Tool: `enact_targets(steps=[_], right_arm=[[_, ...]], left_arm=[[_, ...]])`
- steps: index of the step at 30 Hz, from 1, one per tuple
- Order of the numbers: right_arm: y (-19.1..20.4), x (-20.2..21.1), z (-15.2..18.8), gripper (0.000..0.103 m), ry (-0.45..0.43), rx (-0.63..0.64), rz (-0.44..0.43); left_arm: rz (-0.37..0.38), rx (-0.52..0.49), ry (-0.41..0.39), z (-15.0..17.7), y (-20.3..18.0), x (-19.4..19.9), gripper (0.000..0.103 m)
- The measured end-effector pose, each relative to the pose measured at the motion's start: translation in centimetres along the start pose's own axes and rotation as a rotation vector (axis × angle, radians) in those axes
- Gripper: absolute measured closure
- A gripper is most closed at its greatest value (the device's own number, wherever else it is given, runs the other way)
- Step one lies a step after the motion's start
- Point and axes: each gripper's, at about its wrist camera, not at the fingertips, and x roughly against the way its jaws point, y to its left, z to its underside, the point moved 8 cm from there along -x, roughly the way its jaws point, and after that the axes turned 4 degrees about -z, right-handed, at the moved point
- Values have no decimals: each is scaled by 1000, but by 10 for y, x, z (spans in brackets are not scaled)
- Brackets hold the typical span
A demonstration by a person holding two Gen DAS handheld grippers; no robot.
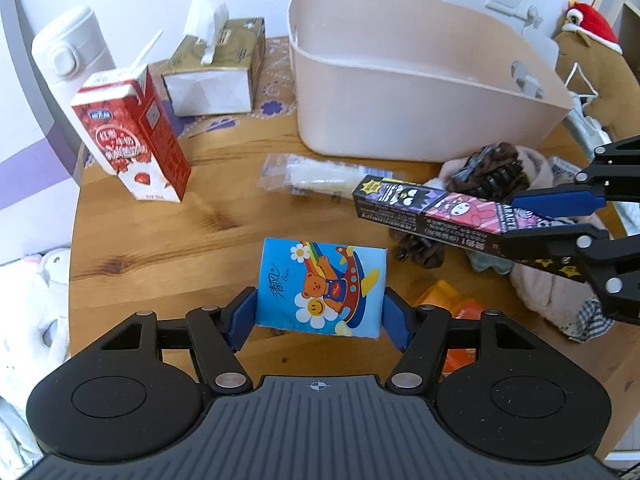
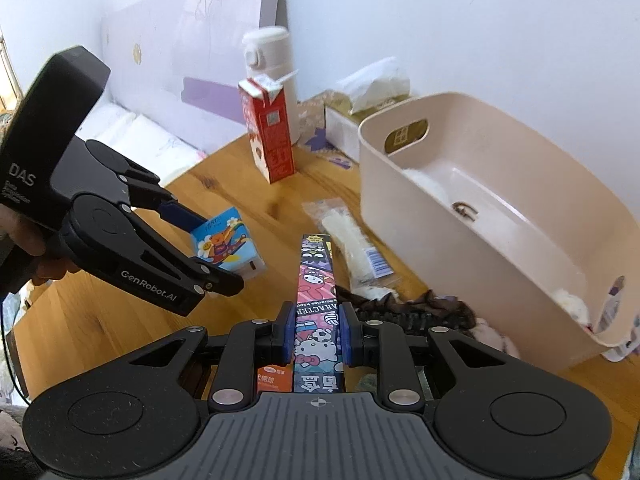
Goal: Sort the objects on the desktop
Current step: 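Carry both items over the beige basket and open both tools to drop them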
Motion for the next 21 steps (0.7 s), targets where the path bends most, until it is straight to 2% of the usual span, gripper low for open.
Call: enact_targets(steps=[11,21], right_arm=[[-27,55,-1,81,-89,-27,61],[-74,96,-6,81,-182,-100,163]], left_arm=[[-1,17,-98,-37,-5,35,37],[3,9,-179,-73,-28,58,37]])
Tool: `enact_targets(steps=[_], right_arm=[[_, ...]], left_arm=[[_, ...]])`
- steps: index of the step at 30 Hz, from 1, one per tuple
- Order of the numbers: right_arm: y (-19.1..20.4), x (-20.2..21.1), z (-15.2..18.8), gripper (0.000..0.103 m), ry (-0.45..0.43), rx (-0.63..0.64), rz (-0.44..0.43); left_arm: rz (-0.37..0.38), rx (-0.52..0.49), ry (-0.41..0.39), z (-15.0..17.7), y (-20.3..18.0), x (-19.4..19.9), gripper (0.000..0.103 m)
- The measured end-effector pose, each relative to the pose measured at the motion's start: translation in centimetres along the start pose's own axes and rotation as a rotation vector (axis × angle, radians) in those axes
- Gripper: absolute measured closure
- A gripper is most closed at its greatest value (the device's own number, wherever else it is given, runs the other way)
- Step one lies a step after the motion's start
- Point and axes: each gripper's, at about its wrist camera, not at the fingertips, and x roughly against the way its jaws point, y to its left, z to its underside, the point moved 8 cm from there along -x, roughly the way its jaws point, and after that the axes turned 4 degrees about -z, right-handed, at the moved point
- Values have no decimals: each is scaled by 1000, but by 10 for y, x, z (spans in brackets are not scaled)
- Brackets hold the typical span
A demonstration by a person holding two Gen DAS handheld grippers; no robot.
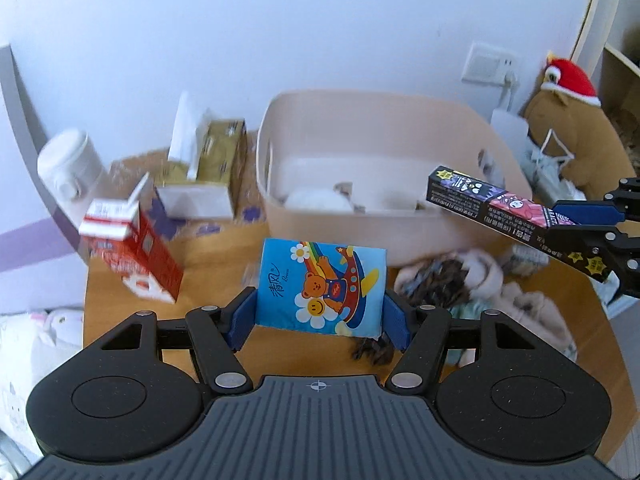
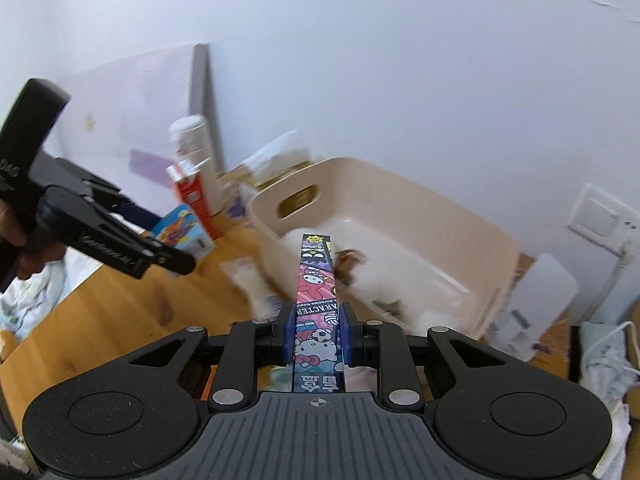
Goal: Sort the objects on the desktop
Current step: 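Carry both items over the beige basket and open both tools to drop them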
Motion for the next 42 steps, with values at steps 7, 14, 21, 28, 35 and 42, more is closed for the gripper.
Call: enact_targets(steps=[7,14,21,28,35,42], right_arm=[[-38,8,-15,81,-57,-48,69],[-68,10,-24,81,-89,-94,126],[-86,-9,-27,81,-82,-135,138],[-102,-40,-22,81,-48,-179,149],[-109,-68,-15,81,-21,-206,163],[-112,-93,-9,81,20,-226,161]], left_arm=[[-25,-3,-60,-38,-17,4,37],[-37,-33,-94,-70,-42,-3,37],[-82,-84,-90,-89,-61,-33,37],[-119,-94,-44,-85,-72,-72,37],[-131,-12,5,-86,-74,-100,37],[-125,36,66,-77,-76,-122,37]])
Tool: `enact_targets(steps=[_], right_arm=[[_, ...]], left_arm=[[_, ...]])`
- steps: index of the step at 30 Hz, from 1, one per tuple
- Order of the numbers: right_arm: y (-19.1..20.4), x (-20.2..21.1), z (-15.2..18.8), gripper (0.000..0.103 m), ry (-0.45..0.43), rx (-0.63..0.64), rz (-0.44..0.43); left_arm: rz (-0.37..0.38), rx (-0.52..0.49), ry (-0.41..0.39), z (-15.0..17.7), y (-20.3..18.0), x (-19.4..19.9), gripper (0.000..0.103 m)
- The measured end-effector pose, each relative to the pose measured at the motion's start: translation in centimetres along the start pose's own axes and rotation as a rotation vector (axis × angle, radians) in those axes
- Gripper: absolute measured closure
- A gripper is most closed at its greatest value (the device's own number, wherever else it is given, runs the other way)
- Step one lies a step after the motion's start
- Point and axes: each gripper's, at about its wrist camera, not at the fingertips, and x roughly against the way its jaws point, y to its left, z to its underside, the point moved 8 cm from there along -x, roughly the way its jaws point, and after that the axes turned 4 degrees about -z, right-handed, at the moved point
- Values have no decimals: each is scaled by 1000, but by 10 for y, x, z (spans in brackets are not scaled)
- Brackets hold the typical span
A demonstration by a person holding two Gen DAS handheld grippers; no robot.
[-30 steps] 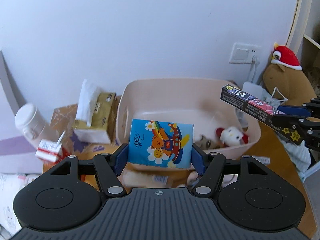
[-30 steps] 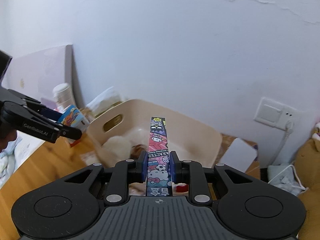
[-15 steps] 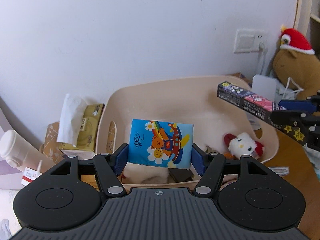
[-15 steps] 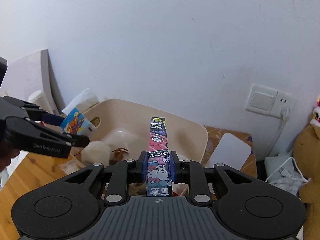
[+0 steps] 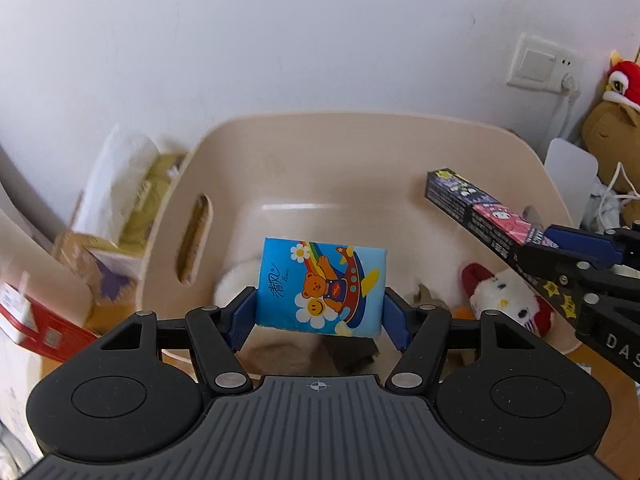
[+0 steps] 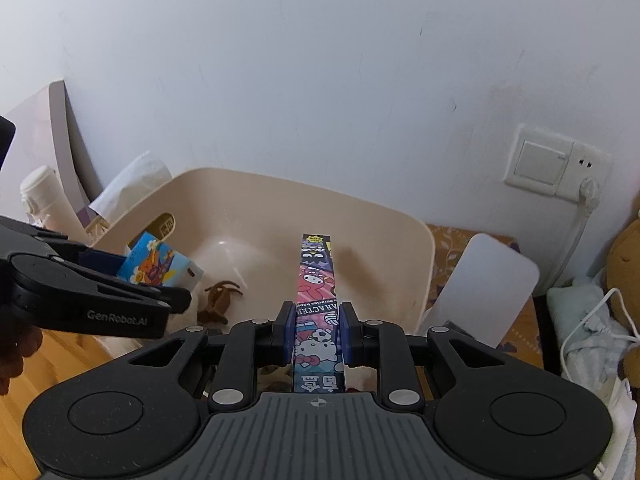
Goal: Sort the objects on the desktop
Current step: 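Carry both items over the beige basket and open both tools to drop them, then move both tools back over the table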
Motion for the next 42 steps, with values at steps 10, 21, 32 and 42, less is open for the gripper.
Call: enact_targets(steps=[10,21,32,42], right_arm=[[-10,-11,9,77,39,-21,8],[-10,9,7,22,-16,-68,-31],[-8,53,23,0,-62,-70,-36],[-21,64,73,0,56,-23,-10]], left_arm=[[34,-34,32,6,-9,-12,31],[14,-47,8,18,4,5,21],[-3,-48,-75,24,25,48,21],[7,-23,-19,71,27,69,20]])
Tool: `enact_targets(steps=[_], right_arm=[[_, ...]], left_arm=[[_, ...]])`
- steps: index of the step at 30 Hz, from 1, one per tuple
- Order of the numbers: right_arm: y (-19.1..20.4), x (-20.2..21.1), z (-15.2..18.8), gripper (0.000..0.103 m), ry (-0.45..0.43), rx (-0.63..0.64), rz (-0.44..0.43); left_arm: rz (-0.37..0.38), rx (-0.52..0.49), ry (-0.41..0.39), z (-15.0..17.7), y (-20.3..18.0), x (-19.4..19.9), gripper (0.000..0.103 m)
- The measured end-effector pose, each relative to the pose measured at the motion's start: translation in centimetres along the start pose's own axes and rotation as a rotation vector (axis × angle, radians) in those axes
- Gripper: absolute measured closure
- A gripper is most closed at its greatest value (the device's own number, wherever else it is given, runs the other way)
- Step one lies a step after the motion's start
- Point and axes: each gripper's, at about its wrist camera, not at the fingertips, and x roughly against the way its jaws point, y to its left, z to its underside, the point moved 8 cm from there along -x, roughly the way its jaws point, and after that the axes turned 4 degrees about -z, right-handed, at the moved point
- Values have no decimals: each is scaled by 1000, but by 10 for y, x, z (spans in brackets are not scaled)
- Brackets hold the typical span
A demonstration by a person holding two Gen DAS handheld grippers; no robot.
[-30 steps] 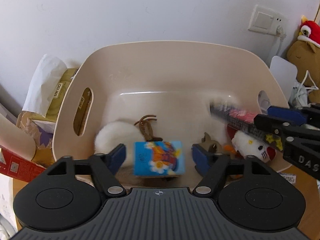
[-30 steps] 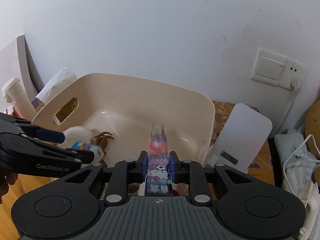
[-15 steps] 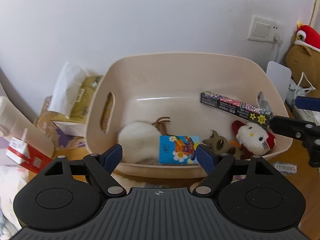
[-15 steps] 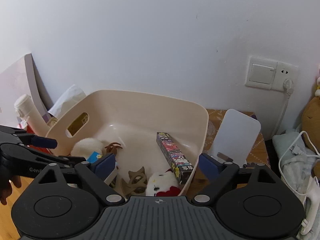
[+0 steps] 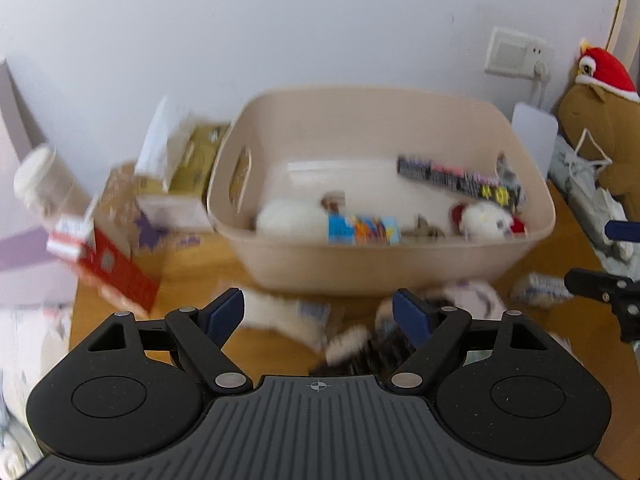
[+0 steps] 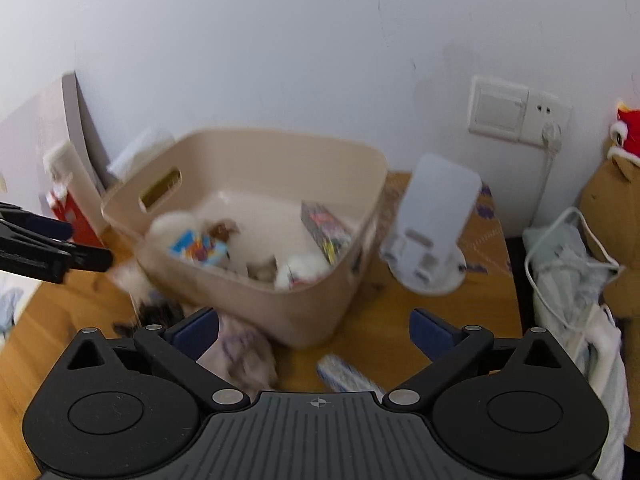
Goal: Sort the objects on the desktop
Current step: 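Move both tools back over the table, then grasp the orange vitamin bottle with the left tool while the right tool grasps the blue-white milk stick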
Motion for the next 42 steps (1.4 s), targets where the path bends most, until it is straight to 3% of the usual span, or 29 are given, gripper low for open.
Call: enact_targets(steps=[7,11,18,25,34,42], right_arm=[[-12,-3,25,0,69,53,47],[-16,-3,35,0,61,109,69],[-9,-12,51,0,96,259,80],[-13,-30,54,0,167,210,41],[-16,-47,45,0,155,237,54],[-13,-63,41,12,157,294,47]], left_arm=[[11,-10,86,53,-13,-2,20],[3,-14,112,70,-15,-4,20],[10,83,176,89,-16,-8,20],[39,151,237,102,-22,-14,20],[7,236,313,118,-19,-32,20],[-8,290,343,125,-13,-44,20]])
